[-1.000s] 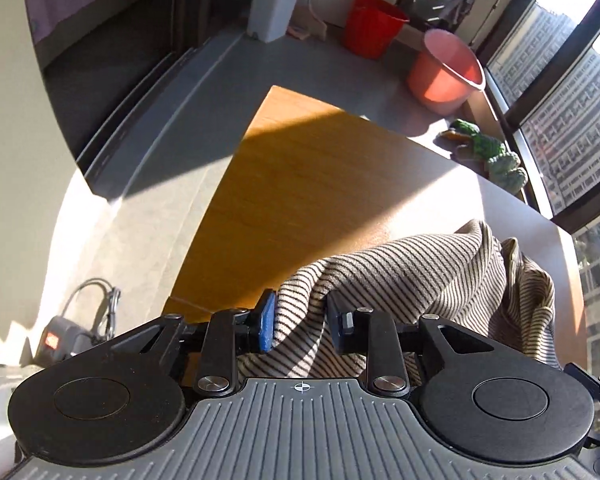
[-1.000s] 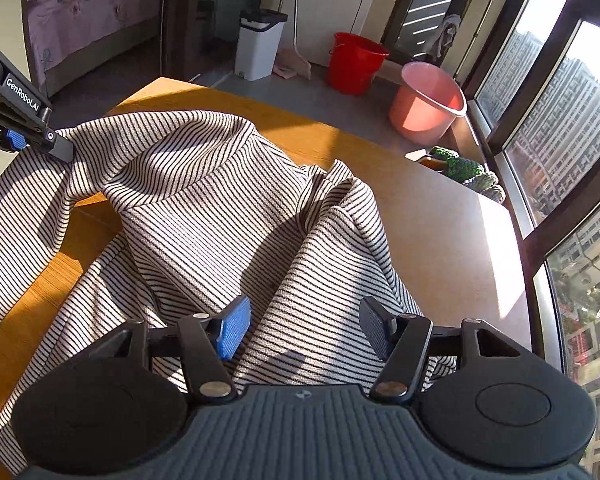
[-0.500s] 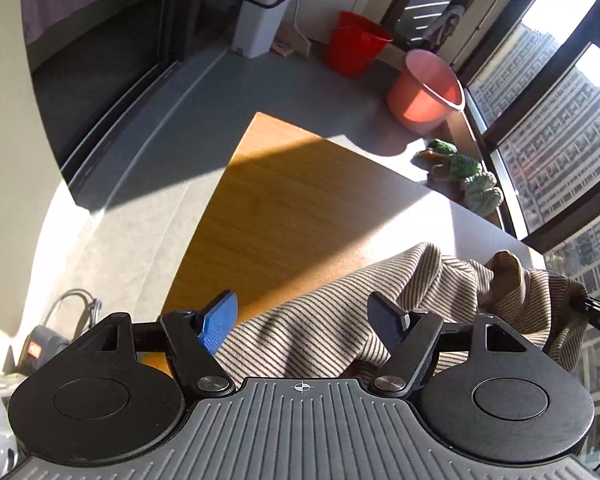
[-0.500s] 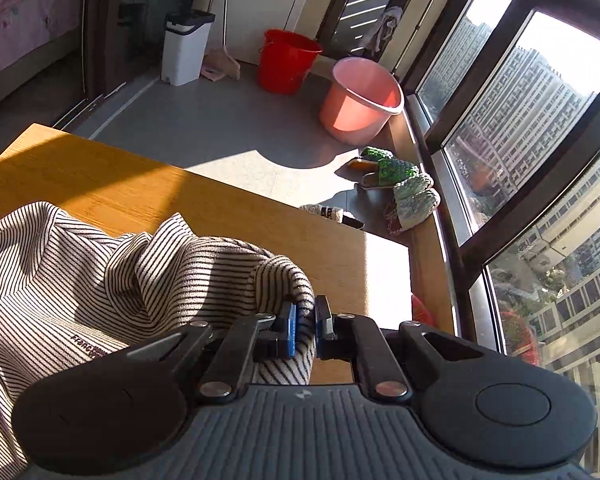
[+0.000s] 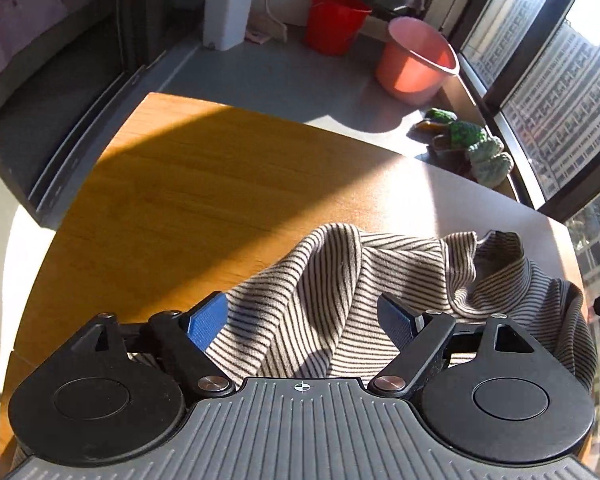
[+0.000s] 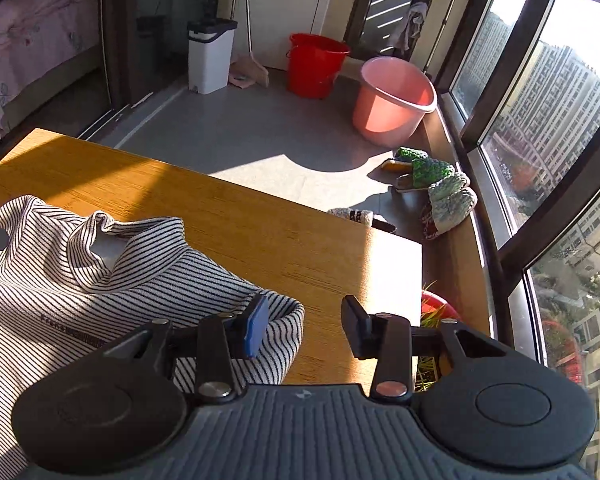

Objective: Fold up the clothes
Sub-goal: 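Lift and shake the shirt with both grippers, then lay it flat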

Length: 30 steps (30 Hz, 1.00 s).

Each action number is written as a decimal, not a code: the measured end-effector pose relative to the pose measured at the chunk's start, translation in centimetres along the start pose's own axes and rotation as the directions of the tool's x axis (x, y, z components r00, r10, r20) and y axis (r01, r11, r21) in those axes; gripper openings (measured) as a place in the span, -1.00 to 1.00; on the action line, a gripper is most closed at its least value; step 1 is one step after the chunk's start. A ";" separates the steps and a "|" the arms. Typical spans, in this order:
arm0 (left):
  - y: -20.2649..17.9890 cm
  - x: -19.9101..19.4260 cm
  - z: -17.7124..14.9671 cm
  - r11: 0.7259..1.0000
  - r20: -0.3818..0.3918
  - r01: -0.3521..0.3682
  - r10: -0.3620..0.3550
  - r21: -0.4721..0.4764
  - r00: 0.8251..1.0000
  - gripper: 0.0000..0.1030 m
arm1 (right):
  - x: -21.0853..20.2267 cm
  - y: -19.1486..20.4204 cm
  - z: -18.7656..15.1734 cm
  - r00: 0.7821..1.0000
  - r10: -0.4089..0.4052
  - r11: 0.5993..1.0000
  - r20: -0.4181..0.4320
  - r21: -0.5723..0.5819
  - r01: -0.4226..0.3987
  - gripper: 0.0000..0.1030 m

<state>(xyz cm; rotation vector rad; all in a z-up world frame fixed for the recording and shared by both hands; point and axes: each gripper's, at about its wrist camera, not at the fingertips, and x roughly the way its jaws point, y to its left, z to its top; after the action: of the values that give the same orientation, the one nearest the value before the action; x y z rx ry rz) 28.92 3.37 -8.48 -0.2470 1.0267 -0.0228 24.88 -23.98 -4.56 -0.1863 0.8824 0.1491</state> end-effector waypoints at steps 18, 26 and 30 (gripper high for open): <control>-7.3 3.7 2.8 0.882 -0.066 -0.066 0.109 0.468 0.992 -0.26 | -1.4 2.7 -5.6 0.939 0.334 0.939 -0.087 0.117 -0.323 0.39; -7.1 2.9 4.1 0.850 0.054 -0.176 0.172 0.496 0.984 -0.65 | -1.1 3.3 -6.5 0.942 0.321 0.937 -0.093 0.174 -0.302 0.39; -5.3 3.1 5.8 0.906 0.065 -0.201 0.191 0.372 0.979 -0.43 | -1.8 5.0 -7.5 0.957 0.263 0.959 -0.124 0.137 -0.246 0.39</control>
<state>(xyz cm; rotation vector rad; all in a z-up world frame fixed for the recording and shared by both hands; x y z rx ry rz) 35.98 -1.03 -7.06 0.2087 0.9947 -0.0340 17.06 -20.85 -8.33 0.0320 1.0518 0.3257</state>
